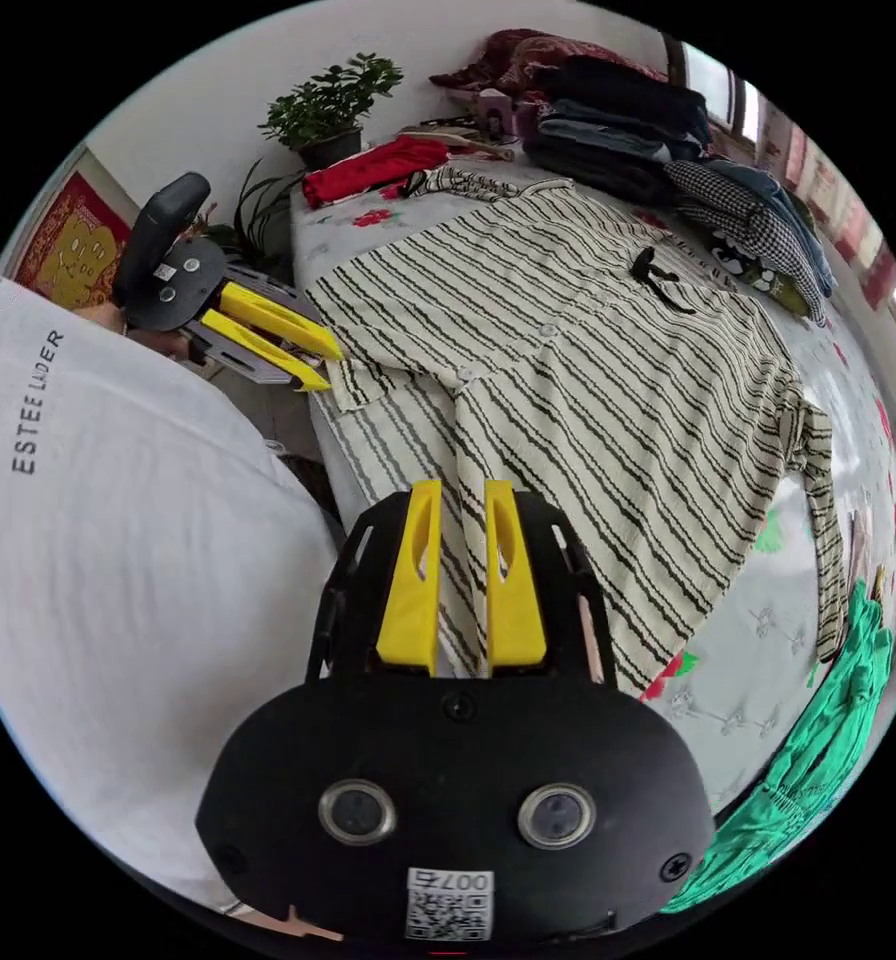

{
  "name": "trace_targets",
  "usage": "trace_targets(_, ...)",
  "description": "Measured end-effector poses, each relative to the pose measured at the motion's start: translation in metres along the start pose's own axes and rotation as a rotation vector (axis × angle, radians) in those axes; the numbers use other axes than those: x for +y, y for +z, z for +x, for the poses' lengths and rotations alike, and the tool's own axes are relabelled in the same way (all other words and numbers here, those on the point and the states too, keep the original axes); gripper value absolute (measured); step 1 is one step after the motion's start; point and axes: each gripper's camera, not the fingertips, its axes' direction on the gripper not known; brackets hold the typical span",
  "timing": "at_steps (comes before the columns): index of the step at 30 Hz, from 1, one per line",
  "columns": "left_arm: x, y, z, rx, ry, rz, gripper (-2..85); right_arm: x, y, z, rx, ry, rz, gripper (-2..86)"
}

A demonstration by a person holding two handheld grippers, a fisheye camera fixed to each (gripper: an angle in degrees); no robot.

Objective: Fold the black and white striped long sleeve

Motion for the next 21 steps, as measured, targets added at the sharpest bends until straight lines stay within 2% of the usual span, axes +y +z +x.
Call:
trace_targets(2,-0.008,0.025,0.001,-0.045,0.065,-0.076,4.0,-0.016,0.028,-0.008,0.059,-0.067,-0.092,2.1)
trace_targets(3,-0.008,0.024,-0.001,-0.038,0.074,-0.054,2.5,-0.019,0.034,-0.007,0.071,-0.072,-0.116,1.9)
trace_targets(6,-0.007,0.019,-0.027,0.057,-0.011,-0.058,-0.2,-0.026,0.032,0.011,0.018,-0.025,-0.129,0.6)
trace_targets(8,0.004,0.000,-0.054,0.205,-0.116,0.043,-0.7,-0.025,0.009,0.047,-0.248,0.090,-0.028,0.3)
trace_targets(10,0.018,-0.013,-0.077,0.321,-0.224,0.134,-0.8,-0.014,-0.001,0.086,-0.395,0.270,0.075,0.4)
trace_targets(12,0.034,-0.020,-0.099,0.422,-0.333,0.233,-0.9,0.005,-0.004,0.120,-0.421,0.445,0.171,0.9)
trace_targets(14,0.051,-0.019,-0.117,0.487,-0.403,0.288,-0.9,0.021,-0.008,0.130,-0.315,0.525,0.194,1.3)
trace_targets(18,0.057,-0.011,-0.124,0.463,-0.411,0.231,-0.9,0.018,-0.019,0.075,-0.159,0.307,0.170,1.3)
trace_targets(20,0.057,-0.008,-0.128,0.458,-0.429,0.224,-0.9,0.012,-0.013,0.013,-0.106,0.053,0.125,0.9)
trace_targets(21,0.058,-0.007,-0.129,0.458,-0.435,0.224,-0.9,0.011,-0.008,-0.001,-0.091,-0.001,0.107,0.8)
